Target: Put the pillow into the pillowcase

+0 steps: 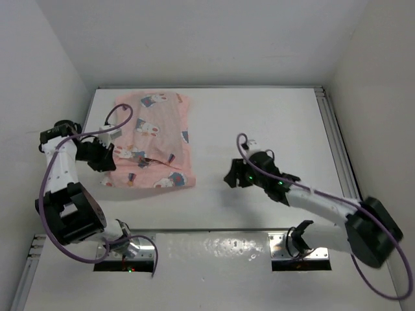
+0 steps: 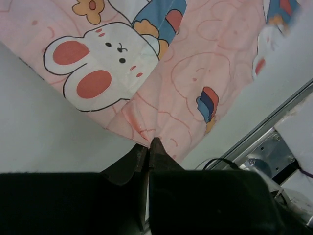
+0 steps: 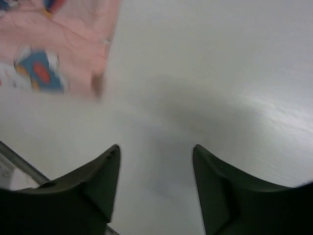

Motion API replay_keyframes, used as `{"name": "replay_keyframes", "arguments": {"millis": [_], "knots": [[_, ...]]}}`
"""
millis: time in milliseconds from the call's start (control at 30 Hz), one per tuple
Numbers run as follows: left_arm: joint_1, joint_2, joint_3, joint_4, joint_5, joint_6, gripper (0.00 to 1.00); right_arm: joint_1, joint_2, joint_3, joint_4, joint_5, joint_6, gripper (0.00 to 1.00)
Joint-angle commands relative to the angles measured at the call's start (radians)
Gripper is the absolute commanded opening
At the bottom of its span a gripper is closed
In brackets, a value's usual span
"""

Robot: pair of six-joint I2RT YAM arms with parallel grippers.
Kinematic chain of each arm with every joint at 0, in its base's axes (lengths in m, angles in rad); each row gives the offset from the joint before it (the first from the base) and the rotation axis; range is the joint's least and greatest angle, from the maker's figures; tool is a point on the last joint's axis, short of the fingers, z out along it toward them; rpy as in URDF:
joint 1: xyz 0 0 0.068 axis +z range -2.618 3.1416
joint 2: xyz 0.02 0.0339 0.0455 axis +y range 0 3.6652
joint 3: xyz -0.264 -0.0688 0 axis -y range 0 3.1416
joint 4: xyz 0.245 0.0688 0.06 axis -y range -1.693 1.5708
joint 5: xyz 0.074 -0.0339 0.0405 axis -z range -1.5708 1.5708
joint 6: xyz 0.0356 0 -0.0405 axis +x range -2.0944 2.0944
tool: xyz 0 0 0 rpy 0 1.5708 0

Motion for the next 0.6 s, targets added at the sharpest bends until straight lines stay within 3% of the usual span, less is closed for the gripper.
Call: {"name": "replay_keyframes", "arguments": {"millis": [0, 100, 267, 400, 467, 567], "knots": [[0.071, -0.036, -0.015, -0.04, -0.088, 0.109, 0.0, 0.086, 0.235, 0.191, 0.083, 0.029, -0.063, 0.65], [0.125, -0.05, -0.065, -0.04, -0.147, 0.141, 0.0, 0.141, 0.458, 0.417, 0.101, 0.0, -0.071, 0.8], [0.156, -0.061, -0.138, -0.035, -0.214, 0.185, 0.01, 0.147, 0.716, 0.623, 0.097, -0.054, 0.066, 0.82], [0.159, -0.033, -0.188, -0.034, -0.231, 0.198, 0.24, 0.207, 0.843, 0.659, 0.143, -0.104, 0.137, 0.87], [0.165, -0.03, -0.202, -0.031, -0.246, 0.205, 0.3, 0.229, 0.874, 0.653, 0.201, -0.112, 0.161, 0.87], [0.18, -0.021, -0.181, -0.029, -0.265, 0.221, 0.44, 0.249, 0.949, 0.668, 0.256, -0.144, 0.229, 0.82]]}}
